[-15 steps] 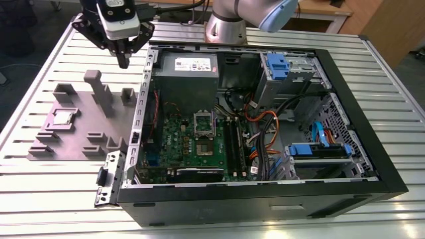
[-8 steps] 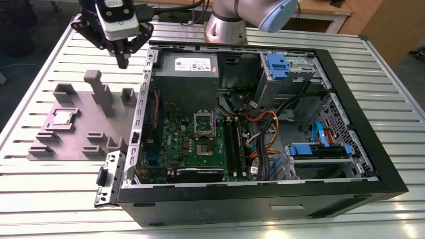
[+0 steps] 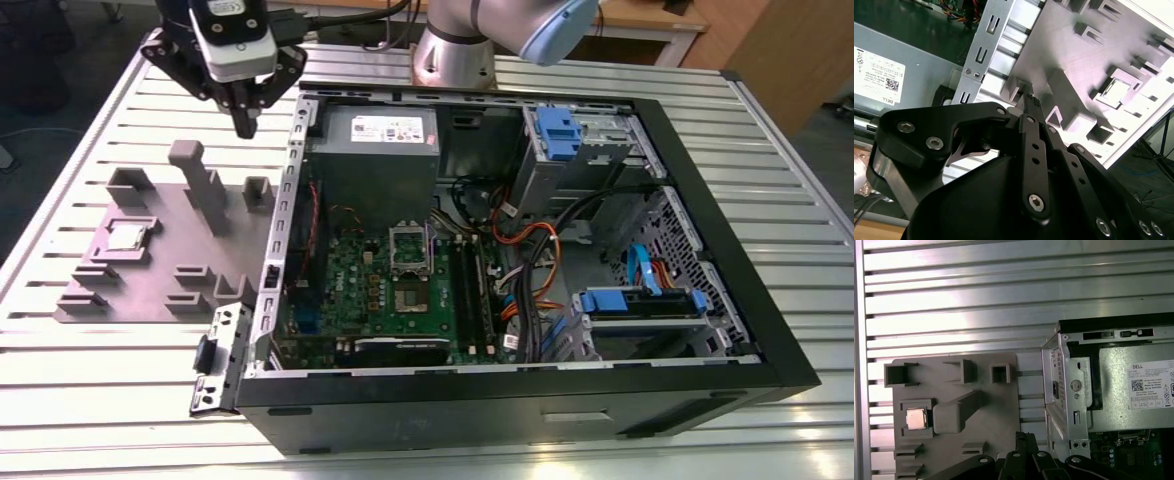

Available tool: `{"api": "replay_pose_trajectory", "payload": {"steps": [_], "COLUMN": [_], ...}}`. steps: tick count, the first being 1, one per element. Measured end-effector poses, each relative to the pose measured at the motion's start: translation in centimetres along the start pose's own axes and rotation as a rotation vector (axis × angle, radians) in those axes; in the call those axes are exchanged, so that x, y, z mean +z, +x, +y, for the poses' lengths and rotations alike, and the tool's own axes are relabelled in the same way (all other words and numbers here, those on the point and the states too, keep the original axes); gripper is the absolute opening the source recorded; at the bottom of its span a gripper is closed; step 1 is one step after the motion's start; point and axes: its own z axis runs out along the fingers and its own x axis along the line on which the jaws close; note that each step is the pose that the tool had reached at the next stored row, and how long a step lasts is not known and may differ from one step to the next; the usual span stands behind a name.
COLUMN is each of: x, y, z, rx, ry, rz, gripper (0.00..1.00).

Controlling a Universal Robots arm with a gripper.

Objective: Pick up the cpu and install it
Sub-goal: 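Reach for the cpu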

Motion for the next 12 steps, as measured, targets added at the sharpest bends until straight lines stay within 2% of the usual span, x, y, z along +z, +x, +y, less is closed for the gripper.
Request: {"api": "replay_pose_trajectory", "payload": {"steps": [12], "x": [0.08], "y": [0.32], "z": [-0.03], "rx": [0.0], "ry": [0.0001], "rz": [0.0001], "gripper": [0.11]}}
